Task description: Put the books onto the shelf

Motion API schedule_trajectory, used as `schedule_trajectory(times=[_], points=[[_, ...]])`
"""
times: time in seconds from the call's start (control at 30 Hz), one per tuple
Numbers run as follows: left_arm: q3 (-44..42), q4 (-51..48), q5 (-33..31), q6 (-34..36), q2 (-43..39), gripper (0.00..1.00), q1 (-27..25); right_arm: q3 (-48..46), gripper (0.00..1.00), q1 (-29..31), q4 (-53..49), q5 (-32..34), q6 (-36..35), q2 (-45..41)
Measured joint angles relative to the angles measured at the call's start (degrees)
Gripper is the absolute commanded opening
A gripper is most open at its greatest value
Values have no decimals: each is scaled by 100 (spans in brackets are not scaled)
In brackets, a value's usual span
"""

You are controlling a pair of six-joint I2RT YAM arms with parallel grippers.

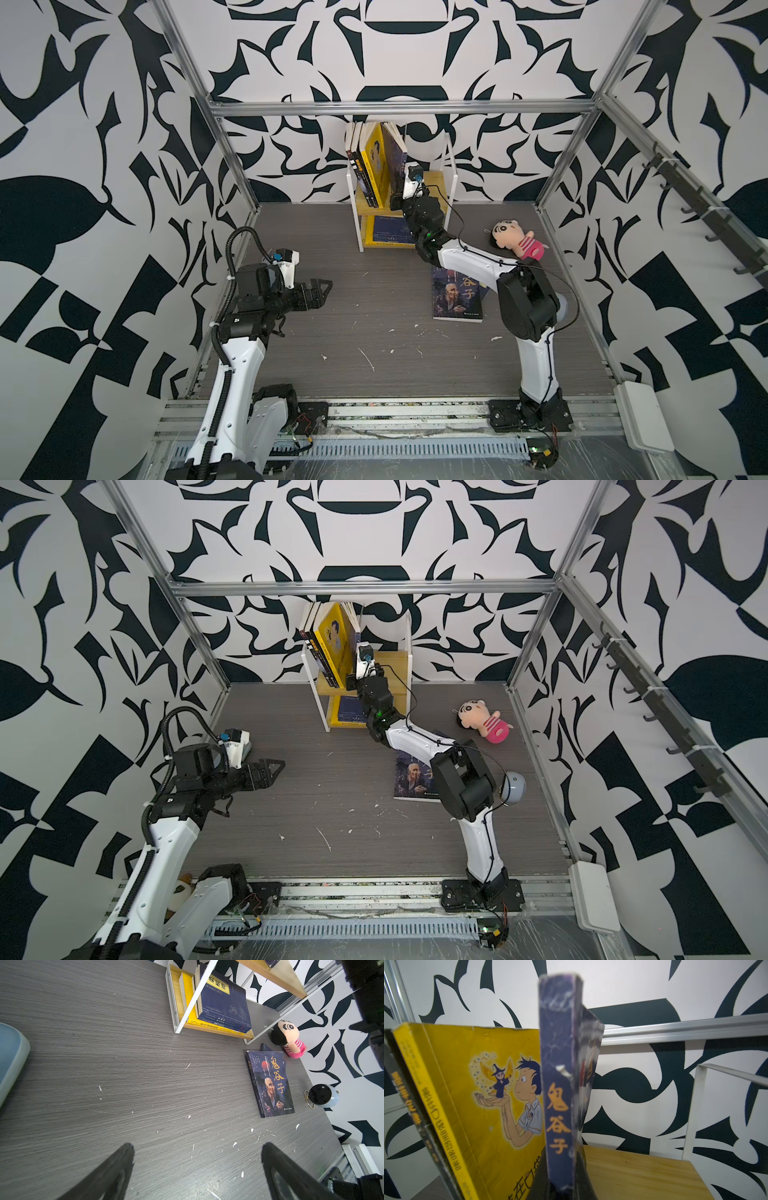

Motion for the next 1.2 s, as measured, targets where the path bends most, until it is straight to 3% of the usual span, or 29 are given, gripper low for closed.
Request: schedule_trajectory(times=[0.6,0.93,1.2], points=[[0,-11,-2,-4,0,99,0,144,0,22,-203,-452,271,50],[0,-11,-13,-22,0,99,0,345,9,35,-315,-684,267,164],[0,-13,-31,-24,0,100,0,389,24,44,-334,-802,223,208]])
